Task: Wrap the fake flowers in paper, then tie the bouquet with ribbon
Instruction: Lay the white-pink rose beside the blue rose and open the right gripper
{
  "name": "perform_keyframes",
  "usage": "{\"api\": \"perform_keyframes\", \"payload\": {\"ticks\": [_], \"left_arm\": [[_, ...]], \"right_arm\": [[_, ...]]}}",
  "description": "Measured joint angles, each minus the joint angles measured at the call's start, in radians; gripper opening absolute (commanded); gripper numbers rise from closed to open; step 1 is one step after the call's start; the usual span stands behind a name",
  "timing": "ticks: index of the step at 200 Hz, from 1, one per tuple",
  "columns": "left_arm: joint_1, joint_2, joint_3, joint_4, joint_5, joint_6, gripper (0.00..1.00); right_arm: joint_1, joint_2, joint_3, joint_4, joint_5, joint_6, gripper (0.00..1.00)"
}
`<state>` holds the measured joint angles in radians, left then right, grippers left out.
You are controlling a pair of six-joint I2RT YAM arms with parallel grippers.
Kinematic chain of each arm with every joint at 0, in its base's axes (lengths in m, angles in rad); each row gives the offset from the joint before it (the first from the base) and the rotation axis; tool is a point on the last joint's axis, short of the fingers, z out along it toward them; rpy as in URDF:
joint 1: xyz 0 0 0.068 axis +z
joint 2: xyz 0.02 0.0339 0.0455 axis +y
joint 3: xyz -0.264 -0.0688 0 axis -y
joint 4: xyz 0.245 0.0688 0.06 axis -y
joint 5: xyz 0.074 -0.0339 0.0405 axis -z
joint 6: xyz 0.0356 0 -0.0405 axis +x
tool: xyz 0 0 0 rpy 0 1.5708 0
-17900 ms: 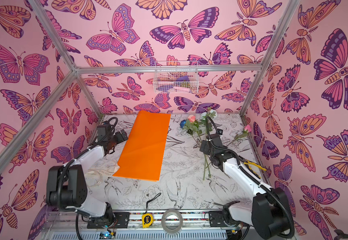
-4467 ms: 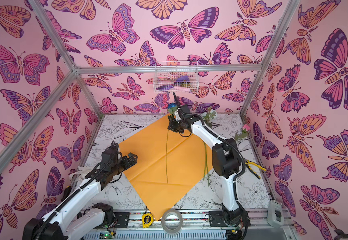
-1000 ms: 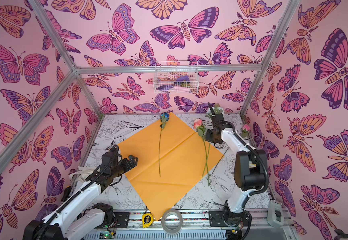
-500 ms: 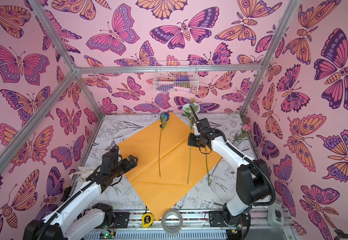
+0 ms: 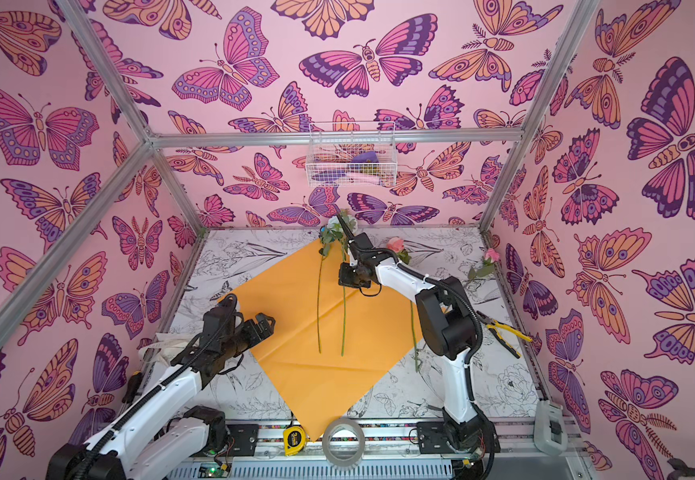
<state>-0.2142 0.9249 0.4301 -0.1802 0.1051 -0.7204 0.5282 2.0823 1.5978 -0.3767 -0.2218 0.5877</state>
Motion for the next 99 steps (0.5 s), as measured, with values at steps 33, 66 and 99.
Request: {"api": "perform_keyframes", "payload": {"ticks": [33,66,99], "left_arm": [[0.0,-0.001,0.0,0.0,0.0,0.002,0.99],[0.005,0.0,0.0,-0.001,0.002,0.005,0.99],[0.006,0.0,0.0,-0.001,0.003,0.005,0.99]], "right_arm": [[0.0,0.024,0.03,0.017,0.019,0.021,0.0],[0.0,0.084,0.101,0.034,0.001,0.045,0.0],[0.006,0.153,0.13,0.037,-0.027,0.06,0.0]]}}
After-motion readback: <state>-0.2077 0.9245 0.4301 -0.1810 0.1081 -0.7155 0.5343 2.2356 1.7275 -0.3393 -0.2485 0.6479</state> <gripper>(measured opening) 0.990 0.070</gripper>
